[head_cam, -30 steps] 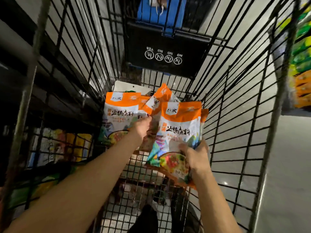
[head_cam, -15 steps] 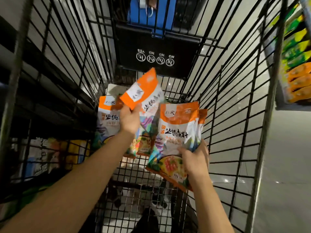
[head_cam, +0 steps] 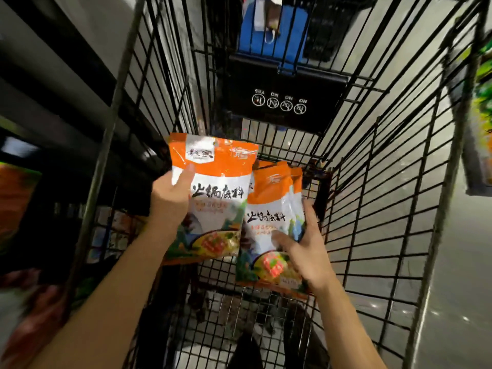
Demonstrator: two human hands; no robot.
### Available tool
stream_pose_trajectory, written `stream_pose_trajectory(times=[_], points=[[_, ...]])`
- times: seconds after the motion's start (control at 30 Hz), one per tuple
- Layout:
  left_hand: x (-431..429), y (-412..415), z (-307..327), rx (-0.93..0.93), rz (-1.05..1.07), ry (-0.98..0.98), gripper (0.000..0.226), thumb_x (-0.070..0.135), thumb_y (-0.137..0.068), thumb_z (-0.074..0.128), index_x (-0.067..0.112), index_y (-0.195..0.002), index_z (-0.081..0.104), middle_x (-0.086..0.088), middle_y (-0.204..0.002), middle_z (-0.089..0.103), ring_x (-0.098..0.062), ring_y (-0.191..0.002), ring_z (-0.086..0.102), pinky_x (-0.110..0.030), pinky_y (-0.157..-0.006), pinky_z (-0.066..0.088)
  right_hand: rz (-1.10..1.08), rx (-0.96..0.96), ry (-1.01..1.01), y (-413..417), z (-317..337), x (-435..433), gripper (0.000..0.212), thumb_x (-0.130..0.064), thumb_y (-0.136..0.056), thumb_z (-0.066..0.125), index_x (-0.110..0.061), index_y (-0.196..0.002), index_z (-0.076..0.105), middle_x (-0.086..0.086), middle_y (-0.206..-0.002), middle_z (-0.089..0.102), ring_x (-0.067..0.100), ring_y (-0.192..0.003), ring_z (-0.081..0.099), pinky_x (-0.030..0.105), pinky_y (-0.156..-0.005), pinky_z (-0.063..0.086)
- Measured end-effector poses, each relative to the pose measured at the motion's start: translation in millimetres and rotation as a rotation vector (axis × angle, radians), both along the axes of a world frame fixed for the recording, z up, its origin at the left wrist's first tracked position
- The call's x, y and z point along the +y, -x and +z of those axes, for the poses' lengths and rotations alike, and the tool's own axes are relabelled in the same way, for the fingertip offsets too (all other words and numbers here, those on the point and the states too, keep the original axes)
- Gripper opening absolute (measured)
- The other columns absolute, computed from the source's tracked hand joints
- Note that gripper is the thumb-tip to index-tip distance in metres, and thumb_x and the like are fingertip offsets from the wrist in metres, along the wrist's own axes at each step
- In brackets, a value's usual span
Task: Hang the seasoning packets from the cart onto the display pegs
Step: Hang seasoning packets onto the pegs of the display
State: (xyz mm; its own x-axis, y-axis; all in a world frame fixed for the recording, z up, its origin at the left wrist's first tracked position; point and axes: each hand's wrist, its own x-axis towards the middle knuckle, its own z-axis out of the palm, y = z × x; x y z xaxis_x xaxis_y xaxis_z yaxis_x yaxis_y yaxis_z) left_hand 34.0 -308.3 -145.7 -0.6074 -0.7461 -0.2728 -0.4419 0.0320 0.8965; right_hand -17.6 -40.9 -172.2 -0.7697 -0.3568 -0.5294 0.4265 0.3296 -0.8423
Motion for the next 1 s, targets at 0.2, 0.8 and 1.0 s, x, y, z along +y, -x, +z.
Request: stream_pose_trajectory(times=[0.2,0.8,1.0], points=[[-1,0,-17,-0.186,-0.062,-0.243,0.038,0.043,-0.101,0.059,0.017,-0.072,0.054,0.011,-0.06,0.055,-0.009,-0.063,0.054,-0.024,-0.059,0.042,0.081,-0.039,0.058,-9,4,-2,0.086,-0.007,-0.092,0.072,-0.039,-0.158,0.028,-0.006,-0.143,0.063,0.02,-0.131,0.061,0.057,-0.109,0.047],[95,-28,-63,-0.231,0.019,-0.185,0.023,0.041,-0.107,0.044,0.026,-0.121,0.053,0.011,-0.104,0.059,-0.017,-0.102,0.055,-0.034,-0.087,0.044,0.132,-0.05,0.088,-36,1,-17,0.087,-0.076,-0.082,0.068,-0.068,-0.151,0.015,-0.021,-0.161,0.037,0.009,-0.145,0.044,0.049,-0.119,0.039],[104,-25,-64,-0.341,0.052,-0.01,0.031,0.048,-0.106,0.043,0.019,-0.114,0.051,-0.002,-0.098,0.063,-0.028,-0.091,0.061,-0.04,-0.075,0.049,0.155,-0.125,0.235,-36,8,-18,0.093,-0.006,-0.09,0.077,-0.038,-0.158,0.023,0.002,-0.138,0.066,0.027,-0.124,0.066,0.054,-0.104,0.052]])
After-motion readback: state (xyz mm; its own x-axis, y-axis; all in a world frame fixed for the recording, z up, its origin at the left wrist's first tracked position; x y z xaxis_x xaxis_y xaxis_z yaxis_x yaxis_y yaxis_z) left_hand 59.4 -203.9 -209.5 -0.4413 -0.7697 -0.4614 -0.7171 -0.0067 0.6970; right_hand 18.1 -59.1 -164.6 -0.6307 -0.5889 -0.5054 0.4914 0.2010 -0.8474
